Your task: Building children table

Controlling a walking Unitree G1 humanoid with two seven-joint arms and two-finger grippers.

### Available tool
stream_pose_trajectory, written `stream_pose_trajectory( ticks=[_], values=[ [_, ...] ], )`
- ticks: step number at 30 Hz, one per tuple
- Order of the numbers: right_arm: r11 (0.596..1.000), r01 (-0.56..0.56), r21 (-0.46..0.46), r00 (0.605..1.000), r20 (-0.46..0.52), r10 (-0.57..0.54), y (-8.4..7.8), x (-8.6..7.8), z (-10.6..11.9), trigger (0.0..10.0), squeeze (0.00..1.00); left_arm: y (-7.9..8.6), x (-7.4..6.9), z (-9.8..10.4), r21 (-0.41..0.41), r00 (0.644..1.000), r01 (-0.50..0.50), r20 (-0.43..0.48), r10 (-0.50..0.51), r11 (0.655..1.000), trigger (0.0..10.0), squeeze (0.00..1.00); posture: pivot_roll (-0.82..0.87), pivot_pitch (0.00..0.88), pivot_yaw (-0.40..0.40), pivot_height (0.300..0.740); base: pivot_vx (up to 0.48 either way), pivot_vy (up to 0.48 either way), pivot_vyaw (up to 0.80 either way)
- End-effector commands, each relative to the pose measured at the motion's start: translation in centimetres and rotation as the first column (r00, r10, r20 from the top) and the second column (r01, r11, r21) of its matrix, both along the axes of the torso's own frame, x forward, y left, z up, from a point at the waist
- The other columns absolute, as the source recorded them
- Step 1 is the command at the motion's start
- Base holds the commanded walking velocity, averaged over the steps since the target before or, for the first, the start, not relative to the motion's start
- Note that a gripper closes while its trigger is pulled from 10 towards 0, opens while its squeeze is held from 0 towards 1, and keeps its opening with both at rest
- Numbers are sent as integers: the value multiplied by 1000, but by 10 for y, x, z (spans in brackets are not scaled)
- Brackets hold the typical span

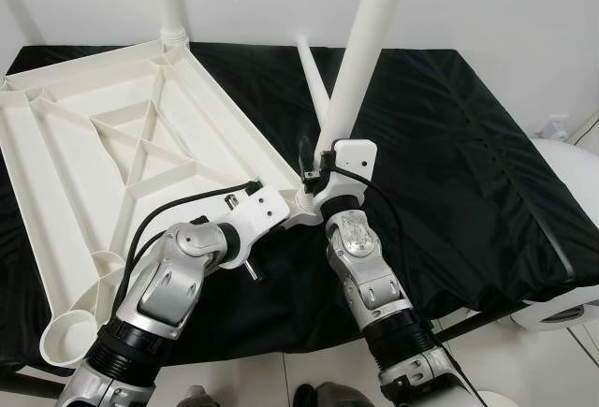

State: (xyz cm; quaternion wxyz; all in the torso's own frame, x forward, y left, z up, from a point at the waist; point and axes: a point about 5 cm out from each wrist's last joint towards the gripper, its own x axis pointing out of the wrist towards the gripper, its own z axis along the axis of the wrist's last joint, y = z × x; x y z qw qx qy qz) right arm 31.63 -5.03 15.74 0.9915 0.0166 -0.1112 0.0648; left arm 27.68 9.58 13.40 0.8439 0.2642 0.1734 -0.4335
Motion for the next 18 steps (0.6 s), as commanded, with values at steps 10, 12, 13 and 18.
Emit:
stream_pose_trajectory(
  ticks=[10,12,13,18],
  values=[
    [953,302,-33,932,-200,-302,-32,12,-43,10000,0,19,-3,-12,49,995,-99,-26,100,994,10000,0,59,93,-70,740,0,0,0],
    [955,296,-37,934,-200,-297,-30,13,-43,10000,0,19,-3,-13,48,995,-99,-26,100,994,10000,0,61,91,-73,740,0,0,0],
    [954,298,-37,933,-200,-299,-29,13,-44,10000,0,19,-3,-12,45,994,-103,-25,104,994,10000,0,63,90,-77,740,0,0,0],
    [952,306,-31,933,-191,-306,-31,15,-43,10000,0,18,-3,-13,42,994,-109,-24,110,993,10000,0,58,84,-75,740,0,0,0]
  ],
)
